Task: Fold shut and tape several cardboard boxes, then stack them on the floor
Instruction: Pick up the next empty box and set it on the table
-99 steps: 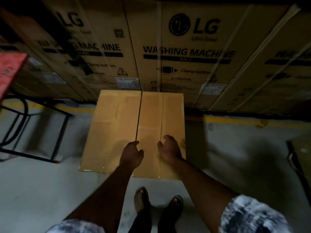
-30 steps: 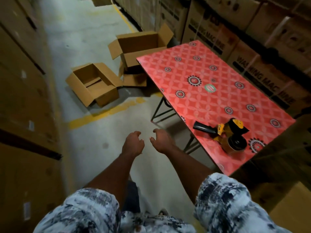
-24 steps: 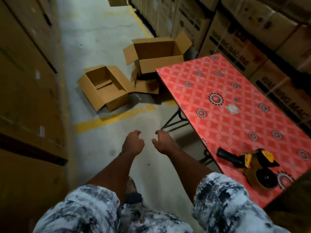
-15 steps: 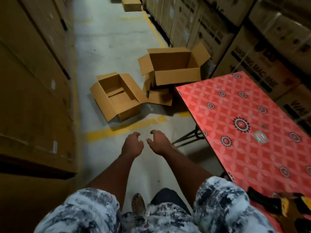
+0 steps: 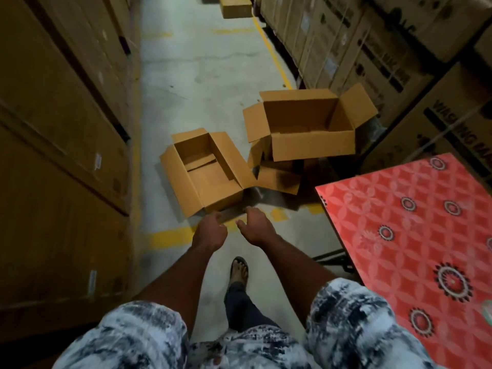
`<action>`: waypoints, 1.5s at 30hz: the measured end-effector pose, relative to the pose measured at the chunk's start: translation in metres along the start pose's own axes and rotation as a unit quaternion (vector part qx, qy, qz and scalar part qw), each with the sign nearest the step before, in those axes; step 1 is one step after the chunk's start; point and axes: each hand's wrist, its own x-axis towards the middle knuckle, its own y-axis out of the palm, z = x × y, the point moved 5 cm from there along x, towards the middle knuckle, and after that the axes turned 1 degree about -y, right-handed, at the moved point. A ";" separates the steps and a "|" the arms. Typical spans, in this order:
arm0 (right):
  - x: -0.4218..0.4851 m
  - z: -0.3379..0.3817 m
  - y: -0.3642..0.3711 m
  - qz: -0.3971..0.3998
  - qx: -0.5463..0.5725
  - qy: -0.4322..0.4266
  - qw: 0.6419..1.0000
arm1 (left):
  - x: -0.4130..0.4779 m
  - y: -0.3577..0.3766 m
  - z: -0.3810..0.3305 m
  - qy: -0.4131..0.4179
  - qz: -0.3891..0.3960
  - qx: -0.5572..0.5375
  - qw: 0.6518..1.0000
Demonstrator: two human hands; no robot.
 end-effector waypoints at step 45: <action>0.665 -0.067 0.103 0.110 -0.105 0.061 0.986 | 0.600 0.034 0.183 -0.235 0.035 -0.043 0.971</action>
